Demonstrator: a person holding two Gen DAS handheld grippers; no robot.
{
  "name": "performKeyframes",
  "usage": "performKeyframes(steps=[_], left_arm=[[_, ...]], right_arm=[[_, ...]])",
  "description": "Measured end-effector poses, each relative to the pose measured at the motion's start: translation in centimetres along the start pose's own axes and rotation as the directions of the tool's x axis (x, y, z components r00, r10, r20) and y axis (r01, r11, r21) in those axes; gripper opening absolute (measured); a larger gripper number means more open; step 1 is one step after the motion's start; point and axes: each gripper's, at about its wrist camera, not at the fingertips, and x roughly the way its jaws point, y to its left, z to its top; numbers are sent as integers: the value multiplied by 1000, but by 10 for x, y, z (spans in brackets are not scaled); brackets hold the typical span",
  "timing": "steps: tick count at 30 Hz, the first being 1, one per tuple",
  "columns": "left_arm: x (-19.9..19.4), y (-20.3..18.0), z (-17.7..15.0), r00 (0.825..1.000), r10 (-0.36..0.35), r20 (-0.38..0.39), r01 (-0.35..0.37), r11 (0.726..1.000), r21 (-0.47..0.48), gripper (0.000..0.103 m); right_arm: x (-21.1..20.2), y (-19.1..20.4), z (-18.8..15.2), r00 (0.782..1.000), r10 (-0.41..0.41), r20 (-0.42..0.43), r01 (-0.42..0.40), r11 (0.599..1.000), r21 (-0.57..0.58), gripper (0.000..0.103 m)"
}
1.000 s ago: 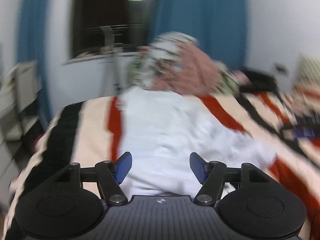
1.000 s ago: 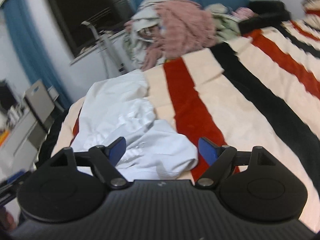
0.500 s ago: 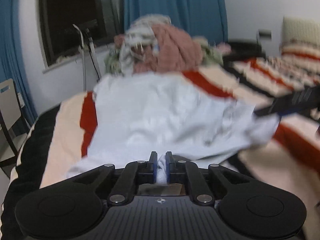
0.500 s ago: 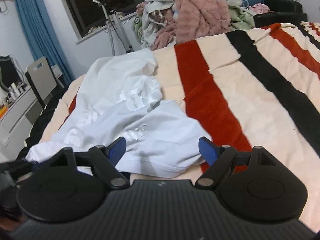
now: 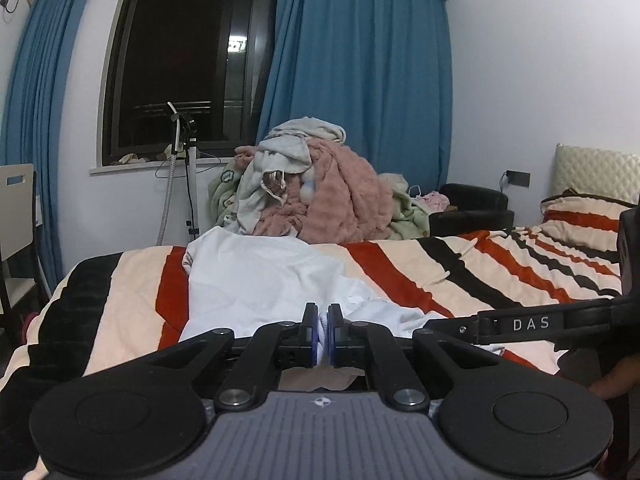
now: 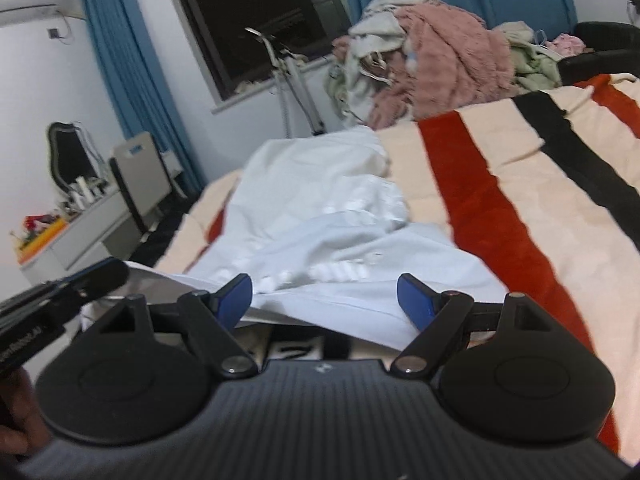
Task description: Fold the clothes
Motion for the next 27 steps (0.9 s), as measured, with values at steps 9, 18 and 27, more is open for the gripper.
performKeyframes(steps=[9, 18, 27], left_arm=[[-7, 8, 1, 1000, 20, -11, -21, 998, -56, 5], [-12, 16, 4, 1000, 30, -7, -30, 994, -106, 5], [-10, 14, 3, 1000, 20, -11, -21, 995, -101, 5]], right_arm=[[-1, 12, -5, 1000, -14, 7, 15, 999, -47, 81], [-8, 9, -3, 999, -36, 39, 38, 998, -57, 81], [31, 30, -11, 1000, 29, -5, -29, 979, -200, 81]])
